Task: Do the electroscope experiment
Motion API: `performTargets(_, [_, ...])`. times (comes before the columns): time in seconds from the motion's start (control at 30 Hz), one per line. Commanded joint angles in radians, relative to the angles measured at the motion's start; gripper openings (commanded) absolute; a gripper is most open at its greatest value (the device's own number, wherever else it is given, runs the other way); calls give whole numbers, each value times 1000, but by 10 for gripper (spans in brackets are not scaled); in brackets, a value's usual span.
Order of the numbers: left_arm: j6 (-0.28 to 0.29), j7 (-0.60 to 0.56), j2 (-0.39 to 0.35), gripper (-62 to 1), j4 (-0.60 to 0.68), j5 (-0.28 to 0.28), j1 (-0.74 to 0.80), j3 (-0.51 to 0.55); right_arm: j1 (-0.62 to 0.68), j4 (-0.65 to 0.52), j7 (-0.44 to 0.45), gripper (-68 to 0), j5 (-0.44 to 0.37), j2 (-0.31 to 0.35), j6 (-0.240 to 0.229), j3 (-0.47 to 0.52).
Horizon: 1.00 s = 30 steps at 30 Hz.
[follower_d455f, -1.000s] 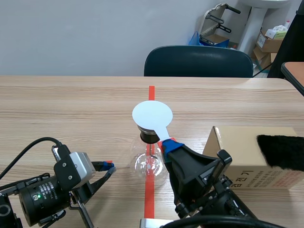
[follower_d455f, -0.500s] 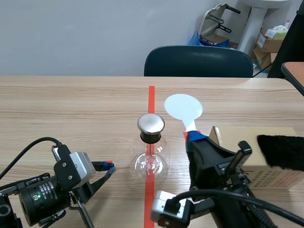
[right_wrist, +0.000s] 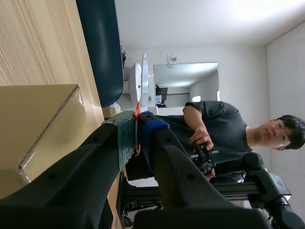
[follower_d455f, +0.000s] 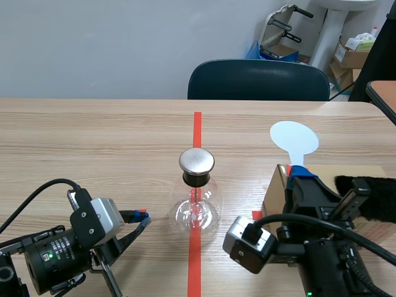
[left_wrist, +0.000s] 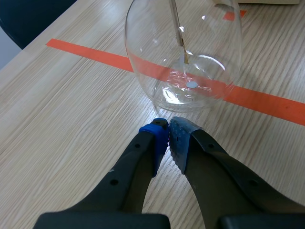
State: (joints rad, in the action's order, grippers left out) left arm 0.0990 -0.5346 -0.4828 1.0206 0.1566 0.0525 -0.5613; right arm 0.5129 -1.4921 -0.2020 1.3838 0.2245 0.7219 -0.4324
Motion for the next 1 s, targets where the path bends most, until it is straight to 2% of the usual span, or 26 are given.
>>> performTargets(0.0, [-2,-15,-3,-554,8,-2,0,7,-14,-25,34,-658,1,3,61,7])
performTargets(0.6, [-7,-16,-8,-554,8,-2,0,7,-14,-25,412,-658,1,3,61,7])
performTargets(0.97, [-7,-22,-14,-554,8,-3,0,7,-14,-25,531,-658,1,3,61,7])
